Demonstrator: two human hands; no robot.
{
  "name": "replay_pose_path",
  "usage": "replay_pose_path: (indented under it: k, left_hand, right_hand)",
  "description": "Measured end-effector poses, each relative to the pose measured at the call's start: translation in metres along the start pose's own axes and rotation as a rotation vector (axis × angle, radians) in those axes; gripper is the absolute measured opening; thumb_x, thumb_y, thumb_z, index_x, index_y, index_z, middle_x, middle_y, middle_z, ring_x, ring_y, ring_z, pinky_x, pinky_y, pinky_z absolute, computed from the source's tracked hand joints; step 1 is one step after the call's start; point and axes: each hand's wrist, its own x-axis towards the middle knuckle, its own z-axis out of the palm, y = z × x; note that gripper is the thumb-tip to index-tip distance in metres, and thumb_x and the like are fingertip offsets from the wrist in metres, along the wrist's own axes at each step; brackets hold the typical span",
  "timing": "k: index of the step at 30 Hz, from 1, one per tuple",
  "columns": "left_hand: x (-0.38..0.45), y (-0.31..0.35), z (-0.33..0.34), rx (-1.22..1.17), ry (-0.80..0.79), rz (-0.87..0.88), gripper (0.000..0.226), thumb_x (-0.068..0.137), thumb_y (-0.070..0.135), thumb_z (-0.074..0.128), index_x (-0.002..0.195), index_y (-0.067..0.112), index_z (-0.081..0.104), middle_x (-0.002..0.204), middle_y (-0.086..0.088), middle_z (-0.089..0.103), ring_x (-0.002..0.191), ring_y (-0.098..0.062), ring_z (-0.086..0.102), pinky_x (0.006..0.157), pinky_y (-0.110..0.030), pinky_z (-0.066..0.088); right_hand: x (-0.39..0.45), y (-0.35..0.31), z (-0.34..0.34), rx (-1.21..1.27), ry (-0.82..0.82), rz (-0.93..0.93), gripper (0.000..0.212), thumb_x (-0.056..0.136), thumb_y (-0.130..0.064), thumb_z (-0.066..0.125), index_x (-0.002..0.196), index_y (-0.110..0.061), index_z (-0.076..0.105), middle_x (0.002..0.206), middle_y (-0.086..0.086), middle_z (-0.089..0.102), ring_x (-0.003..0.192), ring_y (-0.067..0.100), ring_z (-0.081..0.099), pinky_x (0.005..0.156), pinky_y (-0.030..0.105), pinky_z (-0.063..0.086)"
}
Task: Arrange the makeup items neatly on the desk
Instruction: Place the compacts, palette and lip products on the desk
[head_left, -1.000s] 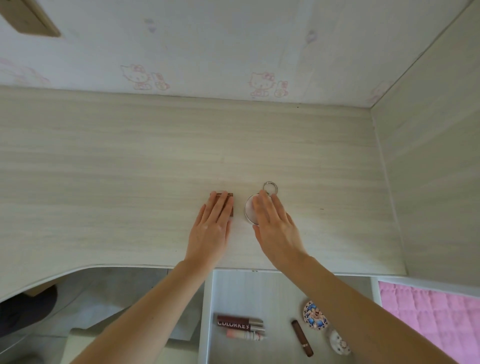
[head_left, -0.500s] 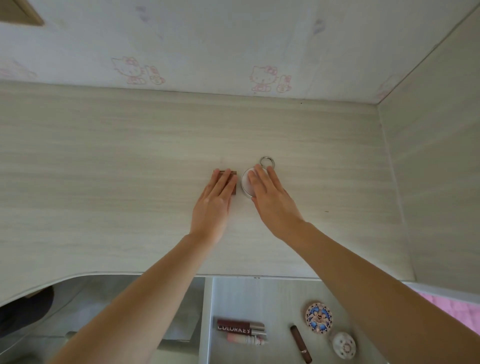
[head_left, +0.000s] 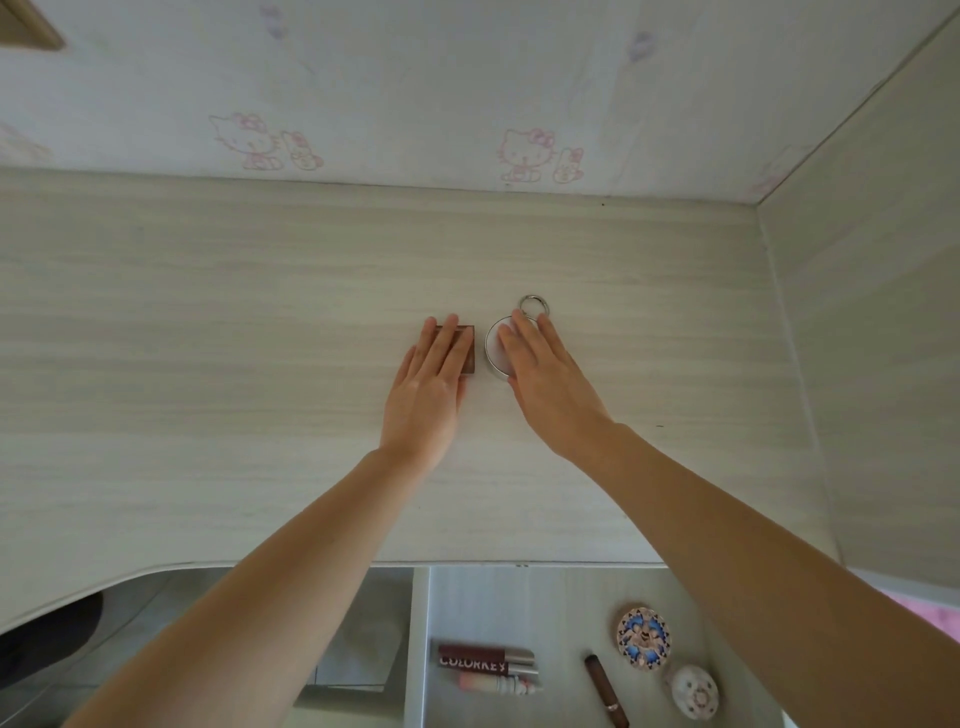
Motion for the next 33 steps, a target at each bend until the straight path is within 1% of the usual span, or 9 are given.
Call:
replay_pose_path:
  k: [2,6,10,16,19,22,25,29,33]
  left_hand:
    - [0.0,0.001,-0.003,0.005,-0.004,-0.006,0.05,0.098,0.015,0.051,0.145,0.009,0.036,0.155,-0.007,0.027,0.146,-0.027,0.018,0.117,-0.039,0.024]
    - [-0.004,0.008,-0.011,0.021,-0.019,0.027,0.052,0.096,0.013,0.053,0.145,0.007,0.037,0.153,-0.008,0.032,0.145,-0.027,0.02,0.116,-0.041,0.026]
    - [-0.017,0.02,-0.02,0.043,-0.018,0.064,0.054,0.093,0.011,0.053,0.144,0.005,0.038,0.152,-0.007,0.036,0.144,-0.024,0.025,0.115,-0.041,0.027]
    - [-0.055,0.055,-0.021,0.026,0.006,0.182,0.048,0.087,0.006,0.059,0.134,0.003,0.052,0.135,-0.011,0.055,0.133,-0.029,0.044,0.108,-0.046,0.038]
    - [-0.081,0.081,-0.012,-0.029,0.017,0.252,0.042,0.085,0.003,0.059,0.127,0.002,0.057,0.127,-0.01,0.061,0.129,-0.028,0.049,0.106,-0.045,0.04]
    - [-0.111,0.109,0.001,-0.092,0.03,0.267,0.036,0.084,0.002,0.06,0.12,0.003,0.061,0.118,-0.008,0.064,0.123,-0.027,0.053,0.105,-0.038,0.041]
    - [-0.142,0.138,0.018,-0.117,-0.027,0.281,0.034,0.083,0.003,0.063,0.117,0.004,0.062,0.111,-0.009,0.066,0.117,-0.027,0.055,0.101,-0.038,0.046]
    - [-0.175,0.173,0.041,-0.06,-0.153,0.281,0.033,0.081,0.007,0.067,0.113,0.002,0.064,0.114,-0.012,0.063,0.116,-0.031,0.054,0.096,-0.044,0.048]
    - [-0.19,0.195,0.06,-0.103,-0.119,0.217,0.03,0.08,0.004,0.065,0.11,0.001,0.064,0.115,-0.011,0.061,0.12,-0.034,0.049,0.103,-0.043,0.041]
  right_hand:
    - [-0.004,0.0,-0.003,0.003,0.0,0.004,0.064,0.099,-0.015,0.039,0.149,-0.008,0.001,0.159,0.008,-0.005,0.147,0.028,-0.005,0.117,0.04,0.021]
    - [-0.023,-0.002,-0.012,0.049,0.032,0.033,0.061,0.101,-0.024,0.037,0.15,-0.007,0.006,0.16,0.008,-0.001,0.148,0.027,-0.003,0.118,0.038,0.018]
    - [-0.056,0.0,-0.017,0.142,0.056,0.127,0.059,0.099,-0.02,0.04,0.151,-0.008,0.014,0.16,0.007,0.007,0.148,0.026,-0.001,0.118,0.045,0.016]
    - [-0.117,0.017,-0.006,0.18,0.073,0.165,0.056,0.098,-0.018,0.042,0.149,-0.006,0.022,0.155,0.009,0.024,0.147,0.027,0.009,0.118,0.043,0.018]
    - [-0.154,0.023,0.001,0.228,0.119,0.163,0.054,0.096,-0.014,0.047,0.146,-0.003,0.03,0.149,0.012,0.035,0.144,0.029,0.02,0.115,0.043,0.024]
    - [-0.193,0.029,0.01,0.274,0.182,0.151,0.051,0.091,-0.01,0.053,0.139,0.0,0.04,0.14,0.015,0.047,0.138,0.032,0.034,0.111,0.044,0.034]
    - [-0.235,0.037,0.022,0.288,0.212,0.163,0.047,0.089,-0.008,0.057,0.134,-0.001,0.047,0.131,0.014,0.055,0.131,0.031,0.043,0.104,0.044,0.042]
    - [-0.285,0.049,0.047,0.315,0.158,0.188,0.046,0.088,-0.006,0.054,0.134,-0.002,0.048,0.127,0.013,0.056,0.127,0.031,0.046,0.101,0.044,0.044]
    - [-0.322,0.059,0.076,0.32,0.043,0.208,0.046,0.091,-0.012,0.052,0.136,-0.005,0.046,0.128,0.01,0.055,0.122,0.029,0.047,0.098,0.04,0.044]
